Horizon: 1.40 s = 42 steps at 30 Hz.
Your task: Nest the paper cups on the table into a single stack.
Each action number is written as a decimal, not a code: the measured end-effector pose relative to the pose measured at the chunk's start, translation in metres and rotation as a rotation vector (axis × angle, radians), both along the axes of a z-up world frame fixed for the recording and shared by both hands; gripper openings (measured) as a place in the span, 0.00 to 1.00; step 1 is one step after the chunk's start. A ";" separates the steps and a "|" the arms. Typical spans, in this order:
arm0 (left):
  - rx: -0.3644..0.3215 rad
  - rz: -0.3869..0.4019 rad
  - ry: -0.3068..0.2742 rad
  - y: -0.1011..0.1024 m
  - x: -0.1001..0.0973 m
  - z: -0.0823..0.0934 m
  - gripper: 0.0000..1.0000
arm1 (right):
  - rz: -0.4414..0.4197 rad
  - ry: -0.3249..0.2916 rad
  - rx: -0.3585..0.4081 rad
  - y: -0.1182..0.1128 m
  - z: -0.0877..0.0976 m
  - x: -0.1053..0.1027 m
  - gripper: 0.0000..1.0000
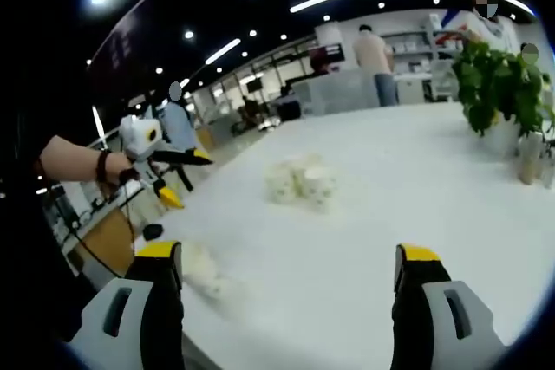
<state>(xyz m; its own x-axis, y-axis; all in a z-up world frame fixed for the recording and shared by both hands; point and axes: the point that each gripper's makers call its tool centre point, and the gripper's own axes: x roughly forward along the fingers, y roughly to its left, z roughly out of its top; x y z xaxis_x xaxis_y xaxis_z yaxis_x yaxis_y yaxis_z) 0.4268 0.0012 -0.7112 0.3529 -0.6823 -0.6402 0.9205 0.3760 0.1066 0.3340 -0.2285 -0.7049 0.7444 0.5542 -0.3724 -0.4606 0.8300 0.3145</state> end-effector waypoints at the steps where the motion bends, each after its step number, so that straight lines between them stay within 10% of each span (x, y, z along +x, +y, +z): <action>1: 0.010 -0.010 0.000 -0.001 0.002 0.000 0.84 | -0.002 0.003 0.005 -0.001 -0.001 0.001 1.00; 42: 0.258 -0.308 0.023 -0.038 0.067 -0.030 0.64 | -0.052 0.044 0.130 -0.012 -0.016 0.014 1.00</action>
<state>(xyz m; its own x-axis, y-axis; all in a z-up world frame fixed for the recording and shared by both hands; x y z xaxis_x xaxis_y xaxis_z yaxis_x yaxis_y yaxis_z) 0.4942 -0.0372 -0.7416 0.1409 -0.5700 -0.8095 0.9891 0.0459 0.1398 0.3478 -0.2408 -0.7210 0.7579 0.5610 -0.3330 -0.4014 0.8034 0.4397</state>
